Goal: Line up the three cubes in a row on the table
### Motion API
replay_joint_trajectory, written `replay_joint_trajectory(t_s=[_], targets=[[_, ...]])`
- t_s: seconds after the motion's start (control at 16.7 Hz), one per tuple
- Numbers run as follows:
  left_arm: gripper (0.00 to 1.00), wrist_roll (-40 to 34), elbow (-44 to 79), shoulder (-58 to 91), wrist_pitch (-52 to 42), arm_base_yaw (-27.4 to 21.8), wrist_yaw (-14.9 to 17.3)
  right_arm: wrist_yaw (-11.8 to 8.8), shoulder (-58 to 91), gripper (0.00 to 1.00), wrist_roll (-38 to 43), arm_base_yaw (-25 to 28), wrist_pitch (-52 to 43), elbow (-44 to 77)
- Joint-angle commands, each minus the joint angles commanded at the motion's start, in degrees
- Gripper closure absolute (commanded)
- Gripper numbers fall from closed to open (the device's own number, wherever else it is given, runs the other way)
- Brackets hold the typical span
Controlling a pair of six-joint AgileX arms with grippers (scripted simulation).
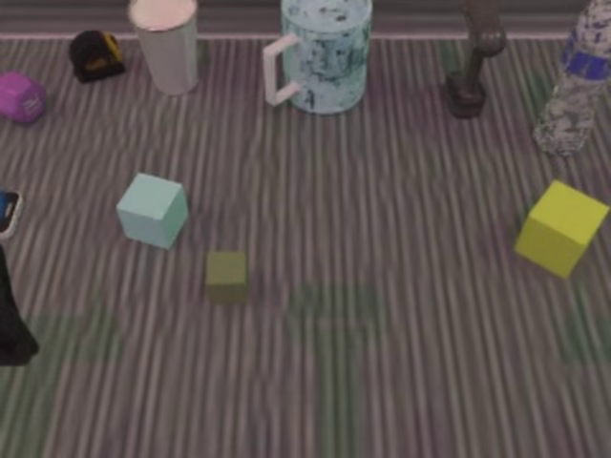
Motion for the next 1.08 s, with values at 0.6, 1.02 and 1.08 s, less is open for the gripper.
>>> replay_joint_trajectory(t_s=[0.6,1.02,1.08], targets=[[0.0,-6.38,19.45,21.68,-13.15,-5.96,0.16,0.0,0.0,0.0,0.0,0.0,0.0,0.0],[0.0,-16.43,50.23,65.14,-35.35,-15.24,0.01,0.0,0.0,0.0,0.0,0.0,0.0,0.0],[0.0,-17.88,54.58,71.06,-38.61,-16.62,0.02,0.0,0.0,0.0,0.0,0.0,0.0,0.0]])
